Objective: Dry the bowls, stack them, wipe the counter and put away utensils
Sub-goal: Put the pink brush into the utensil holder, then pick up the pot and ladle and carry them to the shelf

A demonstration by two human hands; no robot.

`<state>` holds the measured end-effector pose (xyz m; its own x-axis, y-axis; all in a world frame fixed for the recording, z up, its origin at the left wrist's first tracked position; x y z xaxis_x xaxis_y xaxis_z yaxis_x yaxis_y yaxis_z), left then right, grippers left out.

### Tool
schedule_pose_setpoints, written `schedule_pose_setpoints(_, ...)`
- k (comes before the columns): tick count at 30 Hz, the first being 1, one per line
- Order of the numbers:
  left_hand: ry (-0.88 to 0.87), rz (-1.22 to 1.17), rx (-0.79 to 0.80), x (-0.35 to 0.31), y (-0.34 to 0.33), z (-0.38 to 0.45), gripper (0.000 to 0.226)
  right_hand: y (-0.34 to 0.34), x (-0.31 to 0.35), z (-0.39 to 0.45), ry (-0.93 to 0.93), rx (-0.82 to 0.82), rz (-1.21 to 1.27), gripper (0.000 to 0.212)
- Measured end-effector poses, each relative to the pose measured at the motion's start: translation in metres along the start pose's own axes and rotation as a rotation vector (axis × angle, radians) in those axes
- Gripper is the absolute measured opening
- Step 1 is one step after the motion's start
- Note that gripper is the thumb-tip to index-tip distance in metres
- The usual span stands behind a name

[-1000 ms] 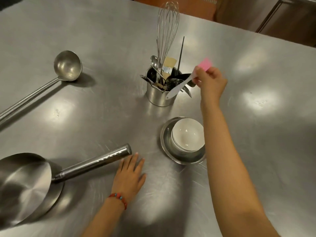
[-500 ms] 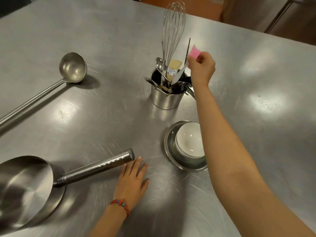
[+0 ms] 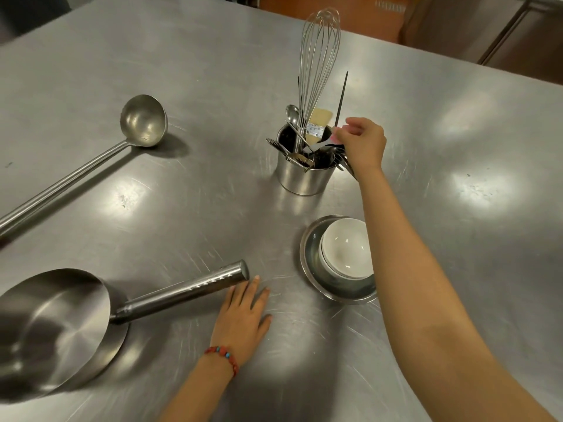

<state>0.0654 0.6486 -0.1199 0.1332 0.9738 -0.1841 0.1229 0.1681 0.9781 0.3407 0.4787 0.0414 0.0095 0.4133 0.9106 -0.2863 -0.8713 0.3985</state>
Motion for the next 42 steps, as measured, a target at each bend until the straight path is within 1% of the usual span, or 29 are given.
schedule_pose_setpoints(3,-0.008,-0.026,0.029,-0.001,0.003,-0.004,0.057,0.012,0.001,-0.019,-0.025,0.008,0.011,0.040)
schedule_pose_setpoints(7,0.029,-0.142,0.071,0.002,0.003,-0.017,0.057,0.028,0.005,-0.064,-0.026,-0.006,0.036,0.026)
schedule_pose_setpoints(9,0.006,-0.097,-0.013,0.000,0.020,-0.029,0.060,0.033,0.000,-0.096,-0.043,-0.002,0.035,0.025)
schedule_pose_setpoints(11,0.005,-0.139,-0.055,-0.001,0.032,-0.045,0.058,0.033,-0.008,-0.134,-0.067,0.020,0.057,0.025)
schedule_pose_setpoints(12,-0.001,-0.158,-0.043,-0.002,0.035,-0.054,0.056,0.031,-0.013,-0.155,-0.076,0.035,0.070,0.024)
schedule_pose_setpoints(14,-0.023,-0.127,-0.102,0.001,0.044,-0.073,0.055,0.024,-0.026,-0.197,-0.109,0.069,0.078,0.022)
schedule_pose_setpoints(18,-0.018,-0.166,-0.238,0.020,0.069,-0.117,0.052,-0.002,-0.045,-0.272,-0.161,0.174,0.144,0.021)
schedule_pose_setpoints(21,0.039,-0.179,-0.351,0.044,0.087,-0.146,0.045,-0.027,-0.049,-0.311,-0.157,0.259,0.107,0.019)
schedule_pose_setpoints(23,0.075,-0.178,-0.382,0.060,0.099,-0.161,0.036,-0.041,-0.043,-0.330,-0.133,0.300,0.106,0.019)
schedule_pose_setpoints(26,0.138,-0.183,-0.381,0.089,0.110,-0.179,0.046,-0.058,-0.029,-0.351,-0.099,0.321,0.112,0.016)
schedule_pose_setpoints(29,0.198,-0.240,-0.396,0.124,0.116,-0.195,0.049,-0.071,-0.022,-0.368,-0.093,0.311,0.143,0.015)
schedule_pose_setpoints(31,0.201,-0.247,-0.423,0.151,0.122,-0.202,0.041,-0.079,-0.016,-0.375,-0.084,0.295,0.128,0.014)
schedule_pose_setpoints(32,0.196,-0.249,-0.430,0.165,0.124,-0.204,0.037,-0.083,-0.013,-0.377,-0.081,0.279,0.112,0.015)
schedule_pose_setpoints(35,0.174,-0.259,-0.380,0.205,0.128,-0.208,0.042,-0.087,0.000,-0.371,-0.070,0.204,0.092,0.017)
schedule_pose_setpoints(39,0.101,-0.249,-0.382,0.250,0.136,-0.208,0.034,-0.090,0.016,-0.355,-0.047,0.123,-0.013,0.020)
schedule_pose_setpoints(42,0.098,-0.281,-0.342,0.271,0.138,-0.201,0.039,-0.089,0.026,-0.346,-0.027,0.080,-0.091,0.022)
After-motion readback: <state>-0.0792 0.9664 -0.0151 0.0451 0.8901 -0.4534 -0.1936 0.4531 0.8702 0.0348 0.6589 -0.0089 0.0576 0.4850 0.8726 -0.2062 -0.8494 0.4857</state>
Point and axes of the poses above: each hand's wrist, its own z-axis towards the middle knuckle, its own y-axis out of the back of the hand, x = y × z, the point moved 7 cm from there along z, towards the middle knuckle, and after that the axes turned 1 degree about -x, right-handed, at the moved point
